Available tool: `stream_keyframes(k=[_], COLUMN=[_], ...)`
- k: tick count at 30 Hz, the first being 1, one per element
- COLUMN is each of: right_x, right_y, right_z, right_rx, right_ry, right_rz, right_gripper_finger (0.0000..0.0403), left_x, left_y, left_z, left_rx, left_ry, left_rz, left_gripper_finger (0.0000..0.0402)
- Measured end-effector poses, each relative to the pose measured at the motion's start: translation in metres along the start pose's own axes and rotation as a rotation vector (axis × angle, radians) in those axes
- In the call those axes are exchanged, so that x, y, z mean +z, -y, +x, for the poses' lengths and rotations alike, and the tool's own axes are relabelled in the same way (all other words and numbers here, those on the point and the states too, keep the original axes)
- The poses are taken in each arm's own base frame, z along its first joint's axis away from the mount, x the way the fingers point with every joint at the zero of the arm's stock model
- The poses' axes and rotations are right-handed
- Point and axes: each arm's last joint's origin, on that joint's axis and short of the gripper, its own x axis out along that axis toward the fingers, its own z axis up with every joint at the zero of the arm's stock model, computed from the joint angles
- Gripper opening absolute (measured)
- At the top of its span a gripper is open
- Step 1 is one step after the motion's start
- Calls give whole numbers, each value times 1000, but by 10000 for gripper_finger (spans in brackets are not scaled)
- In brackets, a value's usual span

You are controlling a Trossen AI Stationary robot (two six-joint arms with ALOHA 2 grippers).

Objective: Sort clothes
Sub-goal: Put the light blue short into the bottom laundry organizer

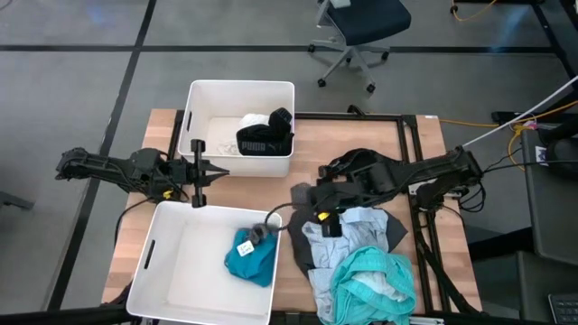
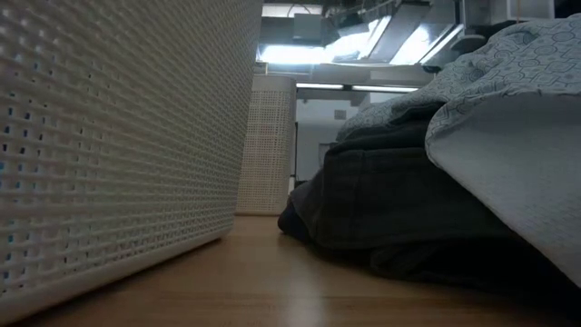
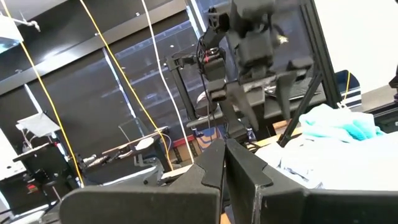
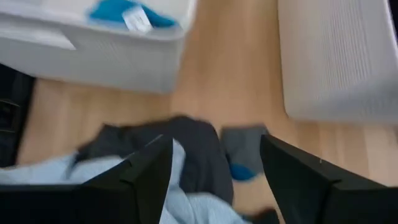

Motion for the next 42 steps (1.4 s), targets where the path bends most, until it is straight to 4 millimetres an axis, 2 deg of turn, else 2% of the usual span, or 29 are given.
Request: stream_keyframes(k=[12, 17, 19, 26, 30, 34, 42], right_x=[-53, -65, -69, -79, -91, -103, -118], right_y=[-1, -9, -15, -56, -80, -106, -155], right_z=[32, 30, 22, -18, -32, -35, -26], right_rx=[59, 82, 106, 160, 150, 107, 101], right_ry=[-172, -282, -327, -393, -403, -357, -235], right_rz=[167, 265, 328, 523, 567, 550, 456], right_gripper_finger=[241, 241, 241, 241, 241, 241, 241], left_x=[0, 0, 0, 0, 1, 0, -1], left_y=[0, 0, 0, 0, 0, 0, 0], left_z=[0, 0, 0, 0, 0, 0, 0], left_rx=[-1, -1, -1, 2, 2, 2, -4], left_ry=[-2, -2, -2, 5, 5, 4, -10], left_rz=[0, 0, 0, -1, -27, -69, -155], left_gripper_finger=[5, 5, 5, 5, 5, 5, 5])
